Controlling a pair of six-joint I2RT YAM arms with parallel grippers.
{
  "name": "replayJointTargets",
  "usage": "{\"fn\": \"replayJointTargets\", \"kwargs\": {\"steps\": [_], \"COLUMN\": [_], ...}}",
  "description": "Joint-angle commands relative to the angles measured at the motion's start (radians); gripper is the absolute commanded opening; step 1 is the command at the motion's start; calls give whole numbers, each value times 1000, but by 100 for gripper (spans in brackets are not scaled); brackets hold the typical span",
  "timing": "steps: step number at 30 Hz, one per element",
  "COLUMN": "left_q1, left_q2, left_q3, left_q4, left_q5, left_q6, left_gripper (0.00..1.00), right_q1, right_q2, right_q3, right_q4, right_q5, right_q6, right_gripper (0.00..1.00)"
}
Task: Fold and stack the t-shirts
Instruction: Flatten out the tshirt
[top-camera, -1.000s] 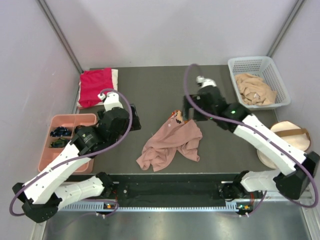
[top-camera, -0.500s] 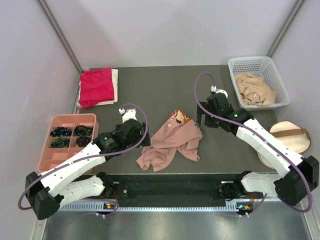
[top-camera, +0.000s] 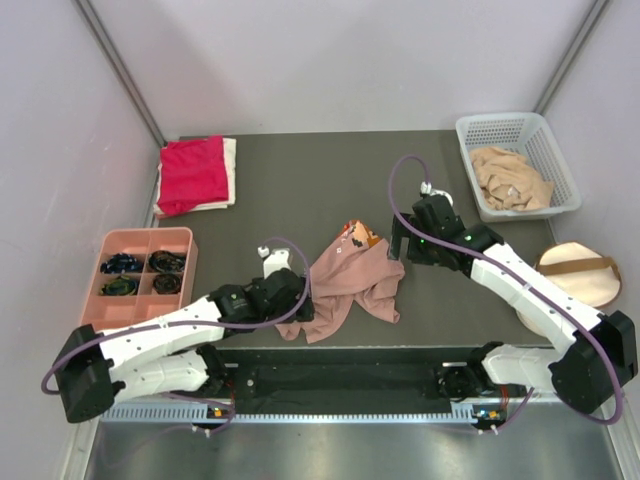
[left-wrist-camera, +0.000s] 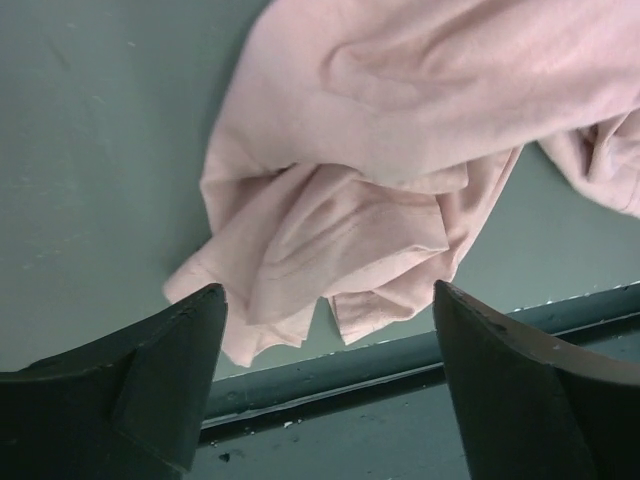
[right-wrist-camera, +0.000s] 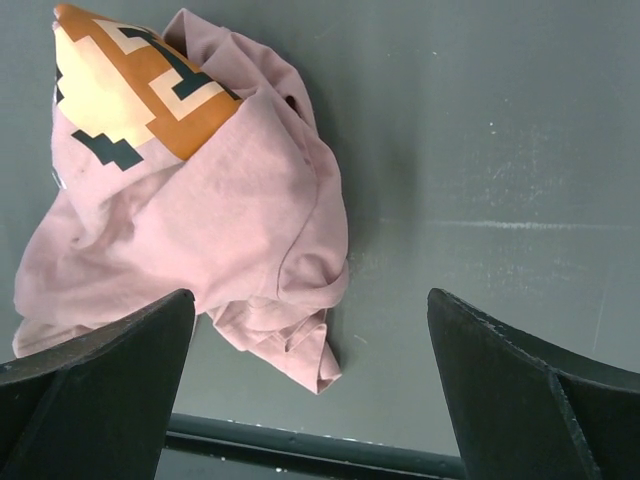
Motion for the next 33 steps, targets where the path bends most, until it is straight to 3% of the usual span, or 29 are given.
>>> {"fn": "replayJointTargets", "kwargs": {"steps": [1,7,20,22,23,24,29,33], "left_q1": [-41,-49,-51,-51,-51,-51,-51,-51], "left_q2": [51,74,136,150,166,175,192,149], "left_q3": [-4,-33,-52,-50,-50,-47,-10,57], "left_q4": [71,99,129,143,154,154,134,20], "left_q5": [-29,-21,-58,-53,-50,-52,-58,-128], "left_q6": [-49,-65,-59,-51,-48,-51,-45,-19], "left_gripper": [84,71,66,47,28,0,0,0], "right_q1": [-4,-4,-4,-5,-4,-4,-4,-4], "right_q2": [-35,-30,-21,-16,-16,-13,0,20], "right_q3": [-7,-10,-22,-21,-19,-19,-30,-57], "right_q4": [38,41,46,44,46,49,66,102], "right_q5": [-9,-15,-15,-20,-20,-23,-53,-93], "right_q6": [13,13,10,9,7,7,6,27], "right_gripper": [99,99,99,99,99,99,99,94]}}
